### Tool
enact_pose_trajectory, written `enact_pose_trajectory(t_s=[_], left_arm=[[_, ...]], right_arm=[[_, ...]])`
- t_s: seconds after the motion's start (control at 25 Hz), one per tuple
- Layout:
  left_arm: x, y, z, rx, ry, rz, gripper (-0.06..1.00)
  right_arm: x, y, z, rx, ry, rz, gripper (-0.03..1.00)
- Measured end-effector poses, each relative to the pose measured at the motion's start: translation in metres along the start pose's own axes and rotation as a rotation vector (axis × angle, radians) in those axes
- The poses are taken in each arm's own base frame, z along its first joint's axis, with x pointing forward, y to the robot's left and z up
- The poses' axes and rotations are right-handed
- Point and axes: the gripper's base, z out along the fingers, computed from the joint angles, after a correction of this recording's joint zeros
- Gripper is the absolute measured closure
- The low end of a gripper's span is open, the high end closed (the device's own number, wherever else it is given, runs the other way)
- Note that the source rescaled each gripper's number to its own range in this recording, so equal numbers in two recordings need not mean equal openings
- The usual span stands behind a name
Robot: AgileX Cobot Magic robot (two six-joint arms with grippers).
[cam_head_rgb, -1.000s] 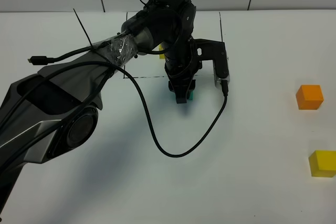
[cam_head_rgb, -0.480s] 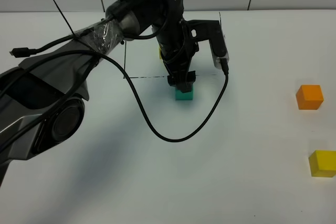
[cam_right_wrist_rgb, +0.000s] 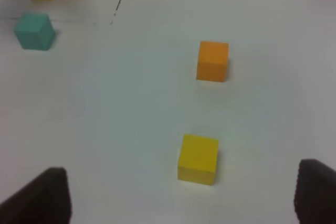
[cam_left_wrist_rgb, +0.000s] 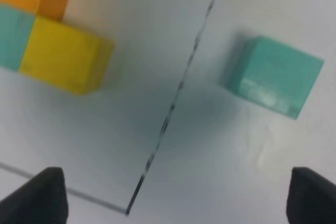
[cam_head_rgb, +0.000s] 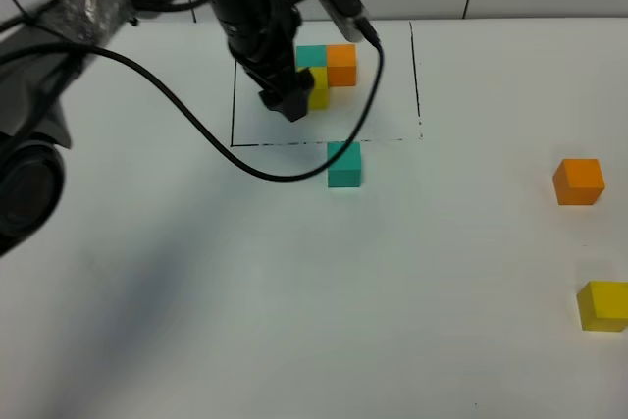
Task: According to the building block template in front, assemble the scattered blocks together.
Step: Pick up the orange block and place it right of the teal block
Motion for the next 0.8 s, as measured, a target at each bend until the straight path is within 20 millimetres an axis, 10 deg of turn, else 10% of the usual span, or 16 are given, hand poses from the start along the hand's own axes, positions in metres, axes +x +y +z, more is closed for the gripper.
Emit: enact_pose_trajectory(t_s=[0.44,0.8], left_arm=[[0.145,0.044,-0.075,-0.181,-0.097,-0.466,0.02],[0.236,-0.012,-0.160,-0.435,-0.158,-0.724,0.02]], right_arm=[[0.000,0.000,0.000,0.000,0.000,-0.001,0.24],[0.000,0.000,0.000,0.000,0.000,0.000,0.24]])
